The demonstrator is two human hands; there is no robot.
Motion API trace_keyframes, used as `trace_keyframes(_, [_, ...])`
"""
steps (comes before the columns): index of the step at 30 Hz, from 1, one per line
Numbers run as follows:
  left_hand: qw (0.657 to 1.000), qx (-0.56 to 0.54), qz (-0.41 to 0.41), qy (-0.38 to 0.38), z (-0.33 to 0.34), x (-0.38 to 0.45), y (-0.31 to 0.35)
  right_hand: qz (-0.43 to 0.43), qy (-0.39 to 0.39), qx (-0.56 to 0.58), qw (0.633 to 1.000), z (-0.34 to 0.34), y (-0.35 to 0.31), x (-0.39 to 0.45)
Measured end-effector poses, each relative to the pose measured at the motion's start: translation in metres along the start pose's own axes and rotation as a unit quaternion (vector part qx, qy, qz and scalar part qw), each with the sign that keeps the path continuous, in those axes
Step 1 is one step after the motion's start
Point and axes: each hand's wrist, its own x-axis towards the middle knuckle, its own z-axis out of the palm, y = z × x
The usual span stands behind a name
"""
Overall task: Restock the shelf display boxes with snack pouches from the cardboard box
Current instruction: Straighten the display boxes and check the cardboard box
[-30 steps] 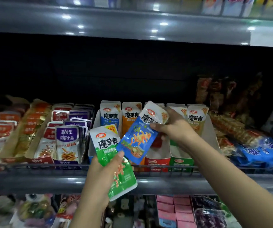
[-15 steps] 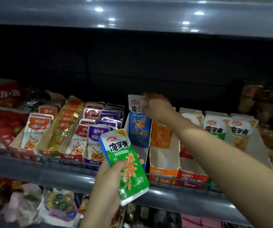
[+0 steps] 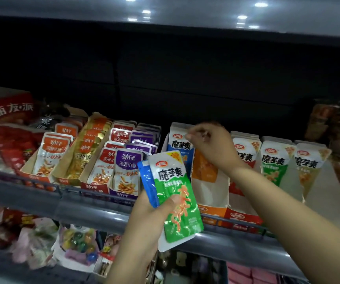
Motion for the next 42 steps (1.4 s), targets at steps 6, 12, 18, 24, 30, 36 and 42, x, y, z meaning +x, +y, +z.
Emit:
trace_keyframes(6, [0.996,0.069,0.036,-0.046,0.013,-0.004,-0.004,0.141,-0.257,0.166,0.942,-0.039,-0.009,-0.06])
trace_keyframes(12, [0.995,0.053,0.016,-0.089,0.042,-0.013,-0.016,0.201,-0.144,0.206,0.947,-0.082,0.007,-0.091])
trace_keyframes(18, [0.992,0.024,-0.048,-0.117,0.068,-0.016,-0.022,0.217,0.118,0.145,0.958,-0.142,0.035,-0.09])
trace_keyframes(24, [0.991,0.034,-0.067,-0.111,0.077,-0.016,-0.032,0.201,0.206,-0.008,0.958,-0.173,0.053,-0.078])
trace_keyframes(30, [0.991,0.047,-0.032,-0.125,0.075,-0.018,-0.03,0.251,0.06,-0.117,0.959,-0.144,0.078,-0.063])
trace_keyframes(36, [0.992,0.041,-0.016,-0.122,0.073,-0.016,-0.028,0.223,0.091,-0.12,0.963,-0.134,0.084,-0.06])
trace_keyframes(42, [0.989,0.057,-0.01,-0.134,0.071,-0.017,-0.028,0.158,0.157,-0.153,0.963,-0.131,0.071,-0.07])
